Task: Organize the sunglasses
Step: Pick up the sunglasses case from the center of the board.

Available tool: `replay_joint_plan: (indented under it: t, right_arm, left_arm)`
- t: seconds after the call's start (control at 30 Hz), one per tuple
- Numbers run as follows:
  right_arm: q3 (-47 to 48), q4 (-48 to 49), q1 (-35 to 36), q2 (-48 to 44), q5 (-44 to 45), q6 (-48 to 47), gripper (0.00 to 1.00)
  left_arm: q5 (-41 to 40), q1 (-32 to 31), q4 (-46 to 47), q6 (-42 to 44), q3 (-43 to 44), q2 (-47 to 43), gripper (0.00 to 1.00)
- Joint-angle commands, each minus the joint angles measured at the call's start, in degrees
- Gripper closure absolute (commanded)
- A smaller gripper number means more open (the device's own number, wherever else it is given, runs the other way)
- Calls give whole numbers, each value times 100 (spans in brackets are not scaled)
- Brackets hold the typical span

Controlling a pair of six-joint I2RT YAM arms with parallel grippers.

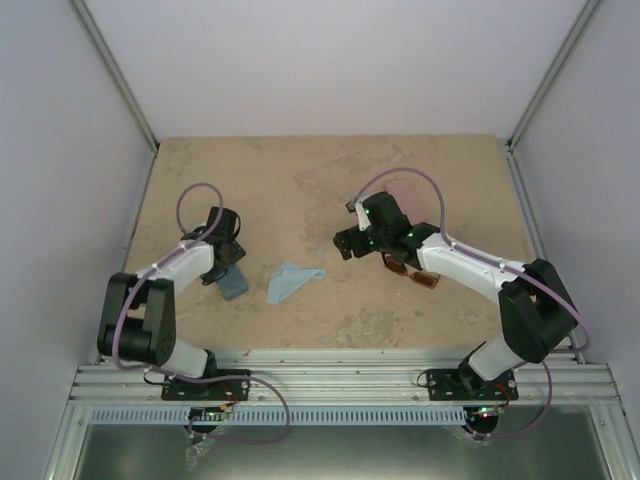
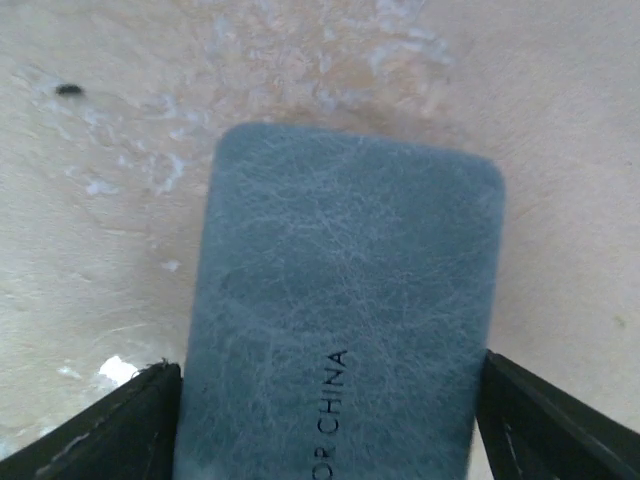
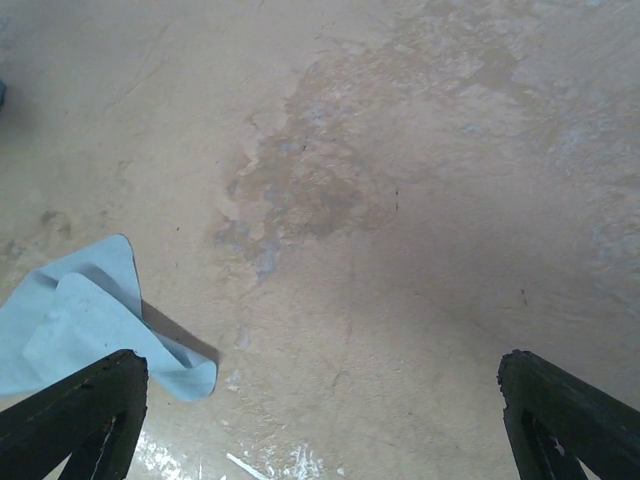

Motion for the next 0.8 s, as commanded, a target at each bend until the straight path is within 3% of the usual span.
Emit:
replay_joint_plan:
  t: [0.0, 0.07, 0.17, 0.33, 0.53, 0.77]
  right_arm:
    - [-33, 17, 127, -211, 349, 132, 4]
    - [-20, -37, 218, -269, 511, 81, 4]
    - [-39, -34, 289, -337, 571, 54, 4]
    - [-41, -12, 318, -299, 514, 54, 4]
    - [-36, -4, 318, -310, 534, 15, 4]
    - [-146, 49, 318, -487, 711, 124, 5]
  left_arm:
    - [398, 48, 236, 273, 89, 594, 26]
    - [502, 49, 327, 299, 116, 670, 34]
    - [560, 44, 343, 383, 188, 693, 34]
    - [618, 47, 204, 576, 338, 778, 21]
    - [713, 43, 153, 620, 470, 1009, 19]
    - [796, -72, 231, 807, 588, 757, 38]
